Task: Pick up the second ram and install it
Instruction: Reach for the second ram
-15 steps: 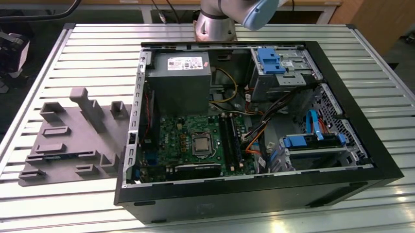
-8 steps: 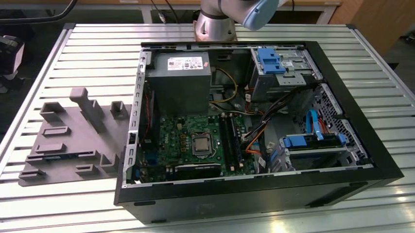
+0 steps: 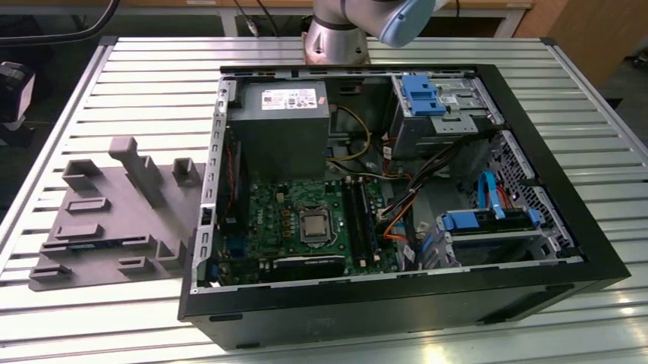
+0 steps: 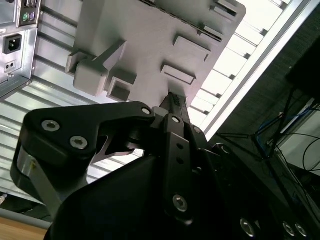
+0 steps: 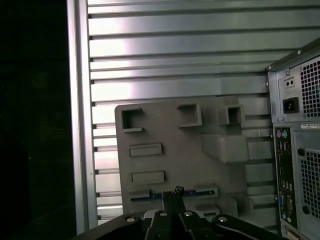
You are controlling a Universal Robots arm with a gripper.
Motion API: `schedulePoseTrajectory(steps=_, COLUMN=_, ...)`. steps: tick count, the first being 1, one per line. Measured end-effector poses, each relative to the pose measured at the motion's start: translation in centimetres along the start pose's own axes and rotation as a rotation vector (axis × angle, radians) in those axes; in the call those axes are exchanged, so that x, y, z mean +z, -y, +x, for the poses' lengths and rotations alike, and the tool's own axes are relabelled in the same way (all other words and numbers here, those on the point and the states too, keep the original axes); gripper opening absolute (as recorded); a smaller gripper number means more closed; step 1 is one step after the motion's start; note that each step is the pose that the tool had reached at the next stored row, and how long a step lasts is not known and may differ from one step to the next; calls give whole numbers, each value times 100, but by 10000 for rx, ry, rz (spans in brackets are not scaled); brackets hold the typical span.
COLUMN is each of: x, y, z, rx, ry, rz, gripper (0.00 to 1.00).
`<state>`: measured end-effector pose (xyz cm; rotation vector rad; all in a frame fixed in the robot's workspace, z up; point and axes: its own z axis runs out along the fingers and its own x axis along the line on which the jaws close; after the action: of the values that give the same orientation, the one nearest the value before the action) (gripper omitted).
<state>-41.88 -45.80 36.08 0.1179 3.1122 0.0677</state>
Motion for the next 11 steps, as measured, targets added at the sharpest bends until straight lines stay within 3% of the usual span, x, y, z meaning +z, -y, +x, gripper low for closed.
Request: schedulePoseTrajectory(steps=11, x=89, y=82, z=-3, rx=1, ry=-1, rz=0, gripper=11)
